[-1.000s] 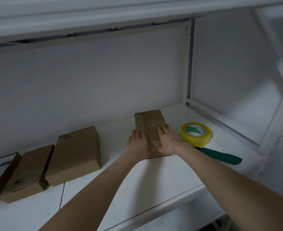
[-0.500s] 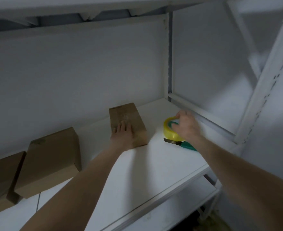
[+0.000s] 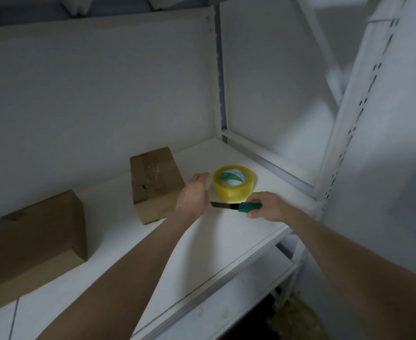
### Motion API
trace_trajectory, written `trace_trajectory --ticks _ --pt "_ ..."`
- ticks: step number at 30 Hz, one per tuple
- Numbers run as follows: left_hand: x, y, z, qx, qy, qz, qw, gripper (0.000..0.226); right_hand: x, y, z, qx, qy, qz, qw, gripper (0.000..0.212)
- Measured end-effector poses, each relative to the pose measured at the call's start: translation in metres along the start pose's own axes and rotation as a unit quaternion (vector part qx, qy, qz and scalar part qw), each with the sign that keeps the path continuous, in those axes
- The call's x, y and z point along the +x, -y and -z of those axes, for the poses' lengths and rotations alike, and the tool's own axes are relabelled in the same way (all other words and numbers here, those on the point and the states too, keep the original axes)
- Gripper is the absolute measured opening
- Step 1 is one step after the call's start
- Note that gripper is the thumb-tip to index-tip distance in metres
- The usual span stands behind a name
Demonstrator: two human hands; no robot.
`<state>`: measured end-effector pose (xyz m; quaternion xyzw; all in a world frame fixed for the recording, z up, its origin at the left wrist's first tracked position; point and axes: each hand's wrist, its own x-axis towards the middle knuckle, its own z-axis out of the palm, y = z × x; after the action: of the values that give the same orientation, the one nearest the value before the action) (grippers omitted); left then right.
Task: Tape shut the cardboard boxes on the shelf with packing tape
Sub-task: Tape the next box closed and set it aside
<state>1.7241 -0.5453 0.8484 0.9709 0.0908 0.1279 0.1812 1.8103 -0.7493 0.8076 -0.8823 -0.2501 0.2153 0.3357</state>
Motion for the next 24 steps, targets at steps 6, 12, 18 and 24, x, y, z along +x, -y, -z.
trace_trajectory --ticks 6,12,18,24 --pt "0.01 -0.013 -0.012 0.016 0.014 -0.001 1.0 0.049 0.003 0.01 0.024 0.139 -0.23 -0.077 0.96 0.027" --pt "0.022 -0.04 -0.045 0.059 0.079 -0.02 0.995 0.065 0.004 -0.003 0.007 -0.007 -0.23 -0.251 0.94 0.049" --pt "0.029 -0.034 -0.053 0.128 0.094 -0.047 0.986 0.064 0.019 -0.002 0.006 -0.061 -0.212 -0.228 0.948 0.055" --pt "0.025 -0.021 -0.036 0.092 0.139 -0.058 0.984 0.05 0.015 0.021 0.018 -0.179 -0.198 0.022 0.963 0.05"
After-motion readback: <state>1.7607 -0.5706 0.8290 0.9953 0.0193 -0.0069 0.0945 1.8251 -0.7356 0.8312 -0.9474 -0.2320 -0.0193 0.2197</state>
